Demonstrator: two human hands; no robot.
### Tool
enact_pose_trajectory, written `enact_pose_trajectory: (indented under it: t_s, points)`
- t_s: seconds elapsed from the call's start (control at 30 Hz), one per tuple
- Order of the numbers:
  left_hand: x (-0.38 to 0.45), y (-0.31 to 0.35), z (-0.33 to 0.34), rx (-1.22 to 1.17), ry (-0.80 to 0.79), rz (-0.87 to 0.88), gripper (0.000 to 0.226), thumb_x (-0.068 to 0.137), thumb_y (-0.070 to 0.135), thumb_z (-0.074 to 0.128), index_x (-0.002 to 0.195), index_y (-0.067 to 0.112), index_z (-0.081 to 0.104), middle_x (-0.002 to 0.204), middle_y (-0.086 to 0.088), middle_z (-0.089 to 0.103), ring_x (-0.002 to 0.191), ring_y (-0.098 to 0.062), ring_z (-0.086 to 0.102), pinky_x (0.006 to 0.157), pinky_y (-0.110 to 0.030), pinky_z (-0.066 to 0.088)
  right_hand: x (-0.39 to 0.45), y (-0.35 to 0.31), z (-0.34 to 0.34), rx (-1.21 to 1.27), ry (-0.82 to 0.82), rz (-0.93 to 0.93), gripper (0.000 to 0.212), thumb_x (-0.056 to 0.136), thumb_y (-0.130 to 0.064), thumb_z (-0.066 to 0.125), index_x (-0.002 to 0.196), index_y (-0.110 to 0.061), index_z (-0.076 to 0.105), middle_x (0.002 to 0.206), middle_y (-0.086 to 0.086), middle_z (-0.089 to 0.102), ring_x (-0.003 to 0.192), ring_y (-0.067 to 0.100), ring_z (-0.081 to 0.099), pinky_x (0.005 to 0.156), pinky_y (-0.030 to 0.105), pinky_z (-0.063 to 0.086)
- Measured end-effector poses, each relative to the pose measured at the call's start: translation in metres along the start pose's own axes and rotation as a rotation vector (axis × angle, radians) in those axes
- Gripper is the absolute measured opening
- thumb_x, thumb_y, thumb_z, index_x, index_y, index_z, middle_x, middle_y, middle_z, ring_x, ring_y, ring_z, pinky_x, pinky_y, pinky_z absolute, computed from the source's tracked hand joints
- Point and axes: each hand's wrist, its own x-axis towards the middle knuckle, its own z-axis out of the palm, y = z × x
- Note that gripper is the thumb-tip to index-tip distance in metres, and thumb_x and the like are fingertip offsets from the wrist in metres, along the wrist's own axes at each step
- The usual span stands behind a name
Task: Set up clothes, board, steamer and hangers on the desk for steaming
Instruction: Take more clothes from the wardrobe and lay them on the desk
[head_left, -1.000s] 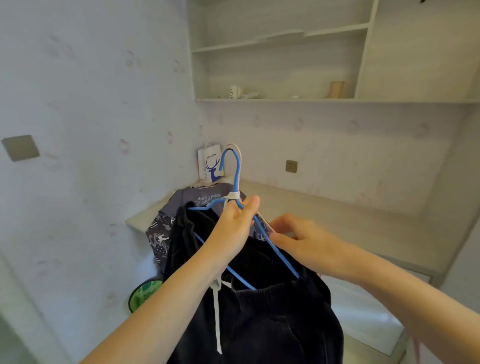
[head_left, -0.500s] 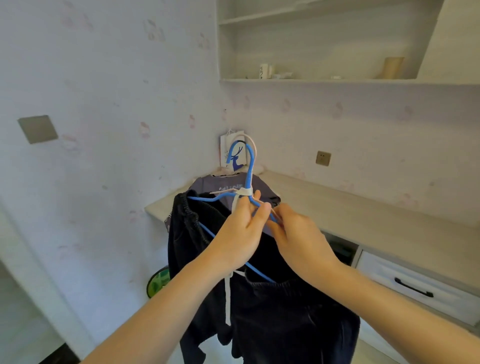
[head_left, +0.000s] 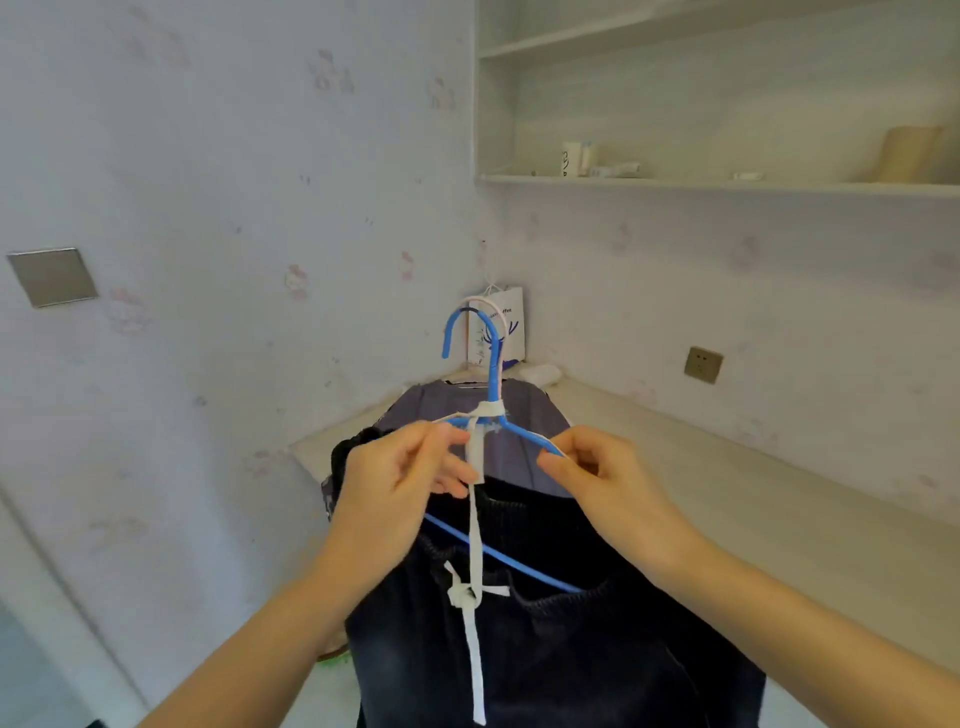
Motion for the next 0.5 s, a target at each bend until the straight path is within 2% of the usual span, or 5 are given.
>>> enact_pose_trajectory:
  t_s: [0.1, 0.17, 0.3, 0.4, 0.5]
  points:
    - [0.025, -0.021, -0.012, 0.193, 0.245, 0.093, 0.016, 0.096, 0.015, 0.053, 0.094, 0.018, 0.068, 0.078, 0.002, 0.072, 0.075, -0.007, 0.068, 0.074, -0.018, 0.051, 0.023, 0.014, -0.01, 0.026, -0.023, -0.006, 0.017, 0.091, -0.021, 0.058, 0.076, -0.016, 0.062, 0.064, -0.004, 0.051, 0.059, 0.008, 0.042, 0.059, 0.022, 0.036]
    - [0.04, -0.045, -0.021, 0.342, 0.288, 0.117, 0.012, 0.094, 0.016, 0.055, 0.098, 0.024, 0.065, 0.089, 0.006, 0.07, 0.086, -0.001, 0.062, 0.078, -0.012, 0.046, 0.037, 0.022, -0.012, 0.04, -0.04, -0.005, 0.016, 0.091, -0.021, 0.059, 0.076, -0.015, 0.062, 0.065, -0.002, 0.051, 0.06, 0.008, 0.043, 0.06, 0.023, 0.037]
    - [0.067, -0.09, -0.031, 0.558, 0.15, 0.106, 0.021, 0.09, 0.027, 0.059, 0.11, 0.023, 0.062, 0.103, 0.018, 0.058, 0.098, 0.006, 0.049, 0.086, -0.001, 0.032, 0.063, 0.041, -0.01, 0.077, -0.098, 0.016, 0.017, 0.09, -0.021, 0.059, 0.077, -0.012, 0.062, 0.063, -0.001, 0.047, 0.059, 0.009, 0.04, 0.06, 0.026, 0.036]
    - [0.085, -0.118, -0.028, 0.6, -0.019, 0.055, 0.03, 0.089, 0.034, 0.058, 0.119, 0.033, 0.056, 0.11, 0.032, 0.049, 0.106, 0.004, 0.047, 0.091, -0.006, 0.032, 0.086, 0.052, -0.006, 0.093, -0.118, 0.007, 0.017, 0.09, -0.021, 0.06, 0.076, -0.012, 0.062, 0.065, 0.005, 0.048, 0.061, 0.011, 0.042, 0.063, 0.03, 0.037]
    - [0.104, -0.148, -0.026, 0.604, -0.066, 0.05, 0.036, 0.09, 0.045, 0.052, 0.125, 0.038, 0.049, 0.114, 0.033, 0.047, 0.108, 0.005, 0.046, 0.094, -0.01, 0.033, 0.109, 0.06, 0.001, 0.09, -0.139, -0.002, 0.017, 0.09, -0.023, 0.06, 0.078, -0.012, 0.062, 0.072, 0.018, 0.051, 0.063, 0.015, 0.043, 0.064, 0.032, 0.038]
